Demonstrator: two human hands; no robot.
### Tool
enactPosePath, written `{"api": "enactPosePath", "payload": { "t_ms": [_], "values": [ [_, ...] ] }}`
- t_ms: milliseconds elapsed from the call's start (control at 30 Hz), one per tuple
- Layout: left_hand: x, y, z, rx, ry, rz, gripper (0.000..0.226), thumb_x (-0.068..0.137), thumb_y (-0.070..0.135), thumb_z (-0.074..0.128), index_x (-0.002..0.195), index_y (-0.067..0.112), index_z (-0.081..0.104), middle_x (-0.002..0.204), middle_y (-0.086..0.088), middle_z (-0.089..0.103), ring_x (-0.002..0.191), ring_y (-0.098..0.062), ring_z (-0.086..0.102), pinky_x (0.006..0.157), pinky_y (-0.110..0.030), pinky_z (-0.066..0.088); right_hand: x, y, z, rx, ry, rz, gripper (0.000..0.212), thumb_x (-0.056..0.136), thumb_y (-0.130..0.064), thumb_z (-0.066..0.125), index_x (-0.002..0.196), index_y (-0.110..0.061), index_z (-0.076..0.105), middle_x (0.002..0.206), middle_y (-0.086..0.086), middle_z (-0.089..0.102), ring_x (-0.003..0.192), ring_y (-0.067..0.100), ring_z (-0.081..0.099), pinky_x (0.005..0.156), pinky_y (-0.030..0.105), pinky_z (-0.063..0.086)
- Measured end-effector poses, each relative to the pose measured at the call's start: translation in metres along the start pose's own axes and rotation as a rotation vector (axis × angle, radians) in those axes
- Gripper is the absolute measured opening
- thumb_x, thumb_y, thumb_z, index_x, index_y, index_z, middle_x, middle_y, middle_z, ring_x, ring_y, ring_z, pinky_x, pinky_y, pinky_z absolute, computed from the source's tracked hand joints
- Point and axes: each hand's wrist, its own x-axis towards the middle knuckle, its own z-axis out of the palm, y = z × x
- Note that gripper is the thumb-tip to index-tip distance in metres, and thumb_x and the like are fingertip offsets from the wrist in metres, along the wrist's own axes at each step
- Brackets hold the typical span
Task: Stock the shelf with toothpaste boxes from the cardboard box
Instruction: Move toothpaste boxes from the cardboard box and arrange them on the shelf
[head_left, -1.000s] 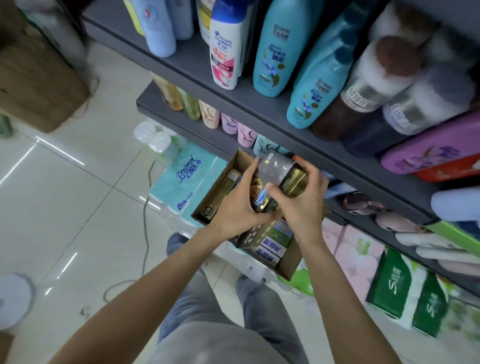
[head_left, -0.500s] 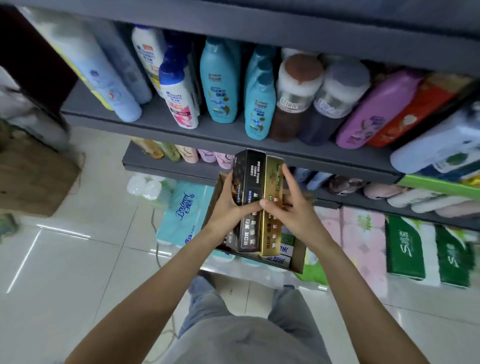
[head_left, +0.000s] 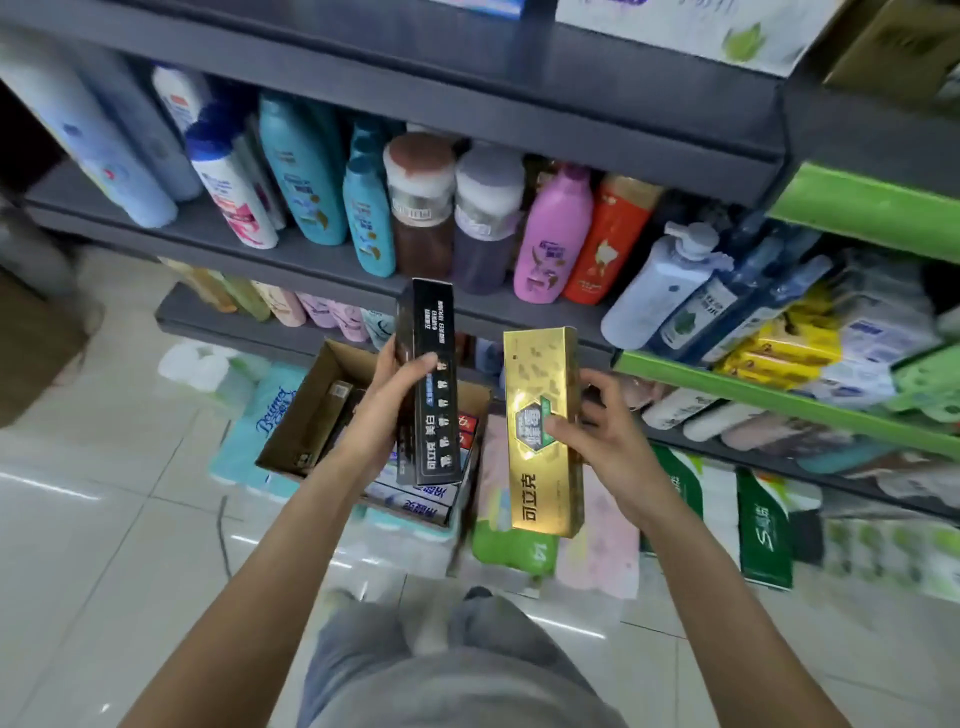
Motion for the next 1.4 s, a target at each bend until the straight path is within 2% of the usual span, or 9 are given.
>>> {"api": "enactPosePath", "payload": {
  "t_ms": [133,267,433,533,633,733,1033,1167,1400],
  "values": [
    [-0.016,0.007,0.012,0.043,-0.113,0.031,0.055,0.083,0.031,0.054,0.136,0.028,0.04,0.117,0.009,0.064,0.105,-0.008,0.061,0.097,-0.034,0.044,-0.027,-0.008,-0.019,-0.02,0.096,-0.054,0.046,0.082,-0.008,0.069,0.119,-0.024,0.047,0.107,-0.013,0.057,0.085,-0.012,0.058,0.072,0.014,0.047],
    [-0.03,0.019,0.021,0.174,-0.238,0.104,0.077,0.081,0.036,0.066,0.145,0.035,0.024,0.137,0.017,0.05,0.125,0.001,0.046,0.114,-0.034,0.027,-0.053,-0.013,-0.024,-0.017,0.232,-0.111,0.056,0.081,0.003,0.066,0.121,-0.024,0.039,0.103,-0.007,0.055,0.093,0.013,0.056,0.069,0.019,0.046],
    [-0.039,0.038,0.055,0.28,-0.29,0.247,0.073,0.082,0.024,0.068,0.14,0.044,0.028,0.132,0.018,0.053,0.119,0.002,0.051,0.104,-0.021,0.038,-0.095,-0.041,-0.043,-0.195,0.253,-0.252,0.092,0.085,0.002,0.06,0.141,-0.053,0.011,0.097,-0.012,0.058,0.08,0.007,0.062,0.066,0.026,0.049],
    [-0.042,0.045,0.073,0.277,-0.294,0.33,0.074,0.083,0.011,0.068,0.141,0.038,0.032,0.119,0.019,0.06,0.099,0.012,0.058,0.08,-0.006,0.046,-0.109,-0.057,-0.059,-0.184,0.289,-0.304,0.083,0.087,-0.004,0.06,0.134,-0.06,0.024,0.125,-0.004,0.055,0.107,0.019,0.057,0.074,0.032,0.054],
    [-0.043,0.044,0.083,0.306,-0.29,0.372,0.078,0.08,0.013,0.072,0.142,0.037,0.033,0.127,0.015,0.058,0.107,0.006,0.057,0.095,-0.017,0.045,-0.114,-0.077,-0.08,-0.112,0.357,-0.348,0.075,0.089,0.0,0.056,0.135,-0.052,0.03,0.127,-0.011,0.051,0.118,0.006,0.049,0.068,0.018,0.051],
    [-0.041,0.047,0.089,0.343,-0.291,0.42,0.079,0.078,0.021,0.074,0.14,0.044,0.032,0.14,0.011,0.049,0.125,-0.008,0.049,0.108,-0.036,0.037,-0.108,-0.106,-0.102,-0.107,0.41,-0.412,0.085,0.086,0.002,0.059,0.139,-0.053,0.022,0.118,-0.017,0.051,0.104,-0.012,0.052,0.08,0.025,0.051],
    [-0.027,0.106,0.157,0.488,-0.24,0.686,0.077,0.08,0.02,0.072,0.135,0.051,0.029,0.139,0.01,0.049,0.124,-0.007,0.049,0.107,-0.031,0.039,-0.066,-0.218,-0.176,-0.574,0.459,-0.664,0.064,0.079,-0.034,0.072,0.134,-0.047,0.042,0.103,-0.002,0.06,0.096,0.016,0.058,0.083,0.024,0.045],
    [-0.025,0.128,0.186,0.486,-0.156,0.792,0.076,0.08,0.029,0.072,0.13,0.061,0.026,0.141,0.016,0.044,0.127,-0.001,0.045,0.107,-0.034,0.038,-0.068,-0.247,-0.207,-0.755,0.494,-0.815,0.07,0.081,-0.037,0.067,0.13,-0.066,0.025,0.105,-0.013,0.061,0.093,0.018,0.06,0.086,0.031,0.046],
    [-0.023,0.145,0.217,0.524,-0.028,0.882,0.075,0.08,0.025,0.071,0.135,0.054,0.028,0.142,0.017,0.043,0.128,0.004,0.041,0.108,-0.035,0.038,-0.046,-0.222,-0.266,-0.042,0.432,-0.993,0.058,0.08,-0.013,0.071,0.112,-0.044,0.035,0.119,0.011,0.051,0.101,0.02,0.062,0.069,0.037,0.059]
  ]
}}
